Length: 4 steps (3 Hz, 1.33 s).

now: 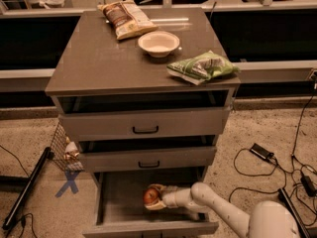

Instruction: Place apple into bottom drawer

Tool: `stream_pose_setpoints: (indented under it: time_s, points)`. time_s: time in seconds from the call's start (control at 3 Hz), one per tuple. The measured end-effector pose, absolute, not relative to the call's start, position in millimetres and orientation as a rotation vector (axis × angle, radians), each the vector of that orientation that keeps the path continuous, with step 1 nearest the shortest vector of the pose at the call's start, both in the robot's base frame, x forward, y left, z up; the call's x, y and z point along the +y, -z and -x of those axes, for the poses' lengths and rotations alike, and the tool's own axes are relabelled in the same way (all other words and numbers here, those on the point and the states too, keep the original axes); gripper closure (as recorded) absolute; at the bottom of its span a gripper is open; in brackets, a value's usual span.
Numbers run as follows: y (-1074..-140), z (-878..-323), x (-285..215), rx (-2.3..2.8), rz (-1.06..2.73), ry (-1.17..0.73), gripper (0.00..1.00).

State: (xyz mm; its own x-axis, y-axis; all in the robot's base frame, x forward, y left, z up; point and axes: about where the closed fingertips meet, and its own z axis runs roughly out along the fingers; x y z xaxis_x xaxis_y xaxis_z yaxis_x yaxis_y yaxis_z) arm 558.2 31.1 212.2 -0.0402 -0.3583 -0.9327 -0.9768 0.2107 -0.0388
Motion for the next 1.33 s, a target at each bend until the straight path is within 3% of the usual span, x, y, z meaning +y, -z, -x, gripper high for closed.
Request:
stream_pose_setpoints:
  time_s: [0.33, 1.0, 1.33]
  points:
    - [-189.6, -563.7, 42.4, 1.617, 1.386, -0.819, 0.82]
    - [-172.6, -565.5, 51.7, 1.629, 1.449, -0.852, 0.35]
    - [-171.7, -563.6, 54.9, 1.627, 1.451, -0.859, 0.04]
